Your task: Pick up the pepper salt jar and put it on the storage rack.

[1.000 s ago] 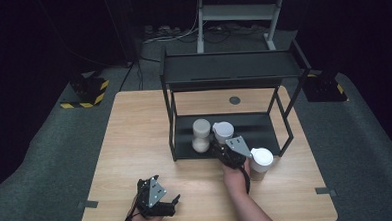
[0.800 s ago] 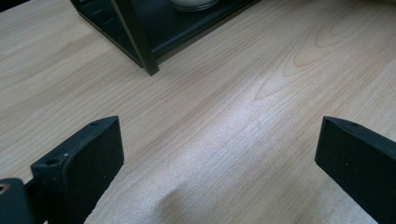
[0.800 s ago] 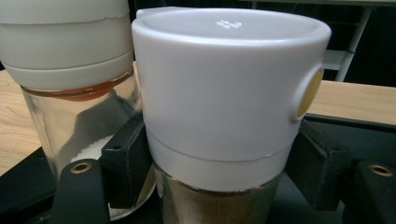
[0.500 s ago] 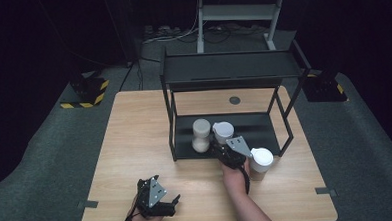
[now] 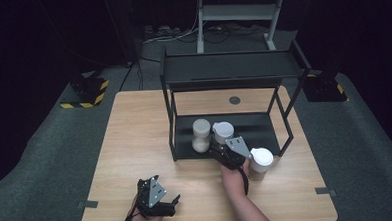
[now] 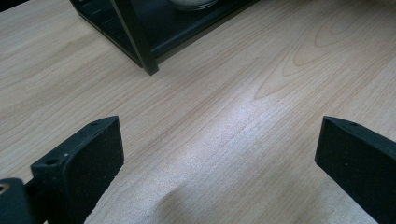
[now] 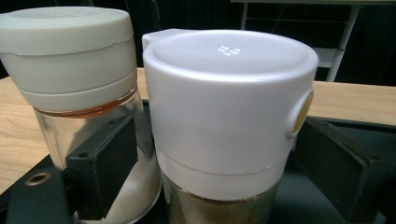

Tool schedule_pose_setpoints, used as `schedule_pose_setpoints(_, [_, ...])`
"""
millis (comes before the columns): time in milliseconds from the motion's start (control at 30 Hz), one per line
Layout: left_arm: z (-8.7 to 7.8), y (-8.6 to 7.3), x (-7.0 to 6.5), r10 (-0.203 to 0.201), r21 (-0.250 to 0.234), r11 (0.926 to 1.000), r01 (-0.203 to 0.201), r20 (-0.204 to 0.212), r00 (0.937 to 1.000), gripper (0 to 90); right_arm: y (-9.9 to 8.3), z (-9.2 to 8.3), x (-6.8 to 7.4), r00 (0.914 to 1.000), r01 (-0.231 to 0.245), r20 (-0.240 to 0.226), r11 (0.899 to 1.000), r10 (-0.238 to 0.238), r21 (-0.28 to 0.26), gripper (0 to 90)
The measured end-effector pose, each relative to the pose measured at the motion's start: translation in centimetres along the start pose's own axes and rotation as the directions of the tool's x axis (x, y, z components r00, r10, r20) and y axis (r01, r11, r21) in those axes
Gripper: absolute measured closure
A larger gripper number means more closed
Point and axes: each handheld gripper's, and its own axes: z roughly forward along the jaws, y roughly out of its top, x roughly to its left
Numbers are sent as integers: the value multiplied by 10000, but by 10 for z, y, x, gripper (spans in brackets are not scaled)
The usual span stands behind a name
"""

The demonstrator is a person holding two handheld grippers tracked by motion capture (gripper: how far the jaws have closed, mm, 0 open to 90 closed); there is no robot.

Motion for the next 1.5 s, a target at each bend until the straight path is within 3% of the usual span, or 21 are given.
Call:
schedule_pose_setpoints(767, [1, 0, 0, 32, 60, 10000, -32, -7, 10000, 13, 3, -12, 7, 9998, 145, -157, 9999, -146, -38, 1])
schedule_pose_setpoints(1500, [1, 1, -1, 92, 115, 9999, -92, -10, 10000, 13, 9, -30, 17, 9980, 373, -507, 9992, -381, -165, 0])
